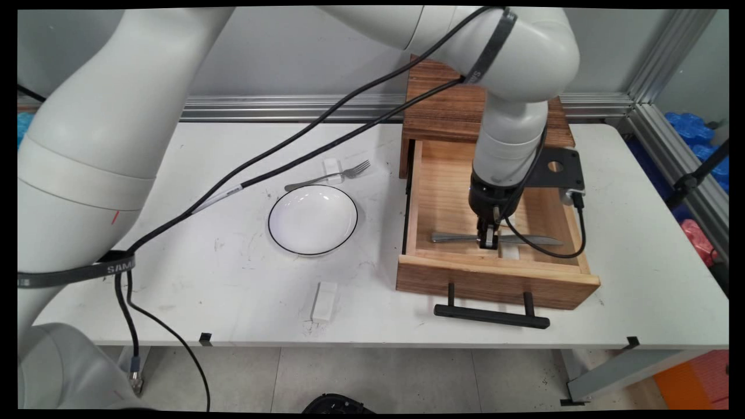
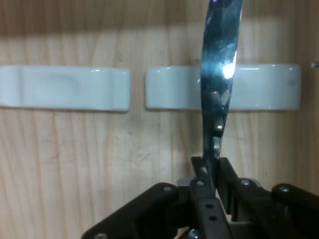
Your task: Place the picked object into the drawer
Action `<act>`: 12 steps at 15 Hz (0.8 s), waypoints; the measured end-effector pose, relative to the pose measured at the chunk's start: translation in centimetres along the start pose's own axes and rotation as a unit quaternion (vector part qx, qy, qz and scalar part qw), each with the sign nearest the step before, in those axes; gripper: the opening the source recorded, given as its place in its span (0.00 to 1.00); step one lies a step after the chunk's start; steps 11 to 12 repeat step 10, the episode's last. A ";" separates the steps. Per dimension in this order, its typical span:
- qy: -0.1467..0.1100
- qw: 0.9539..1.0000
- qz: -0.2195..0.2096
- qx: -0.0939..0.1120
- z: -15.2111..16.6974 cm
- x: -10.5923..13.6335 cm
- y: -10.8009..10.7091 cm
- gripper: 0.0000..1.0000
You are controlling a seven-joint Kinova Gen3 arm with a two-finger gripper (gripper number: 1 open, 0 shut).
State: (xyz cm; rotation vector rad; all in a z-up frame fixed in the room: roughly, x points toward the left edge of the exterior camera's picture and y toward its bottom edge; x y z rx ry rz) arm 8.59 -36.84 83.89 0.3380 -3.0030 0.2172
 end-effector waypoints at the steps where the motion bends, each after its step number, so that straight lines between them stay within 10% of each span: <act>1: -0.001 1.000 0.000 0.000 0.0 0.0 0.0 0.00; 2: -0.001 1.000 -0.001 0.000 0.0 -0.1 -0.1 1.00; 12: 0.002 1.000 0.001 0.001 -0.2 0.1 -0.5 1.00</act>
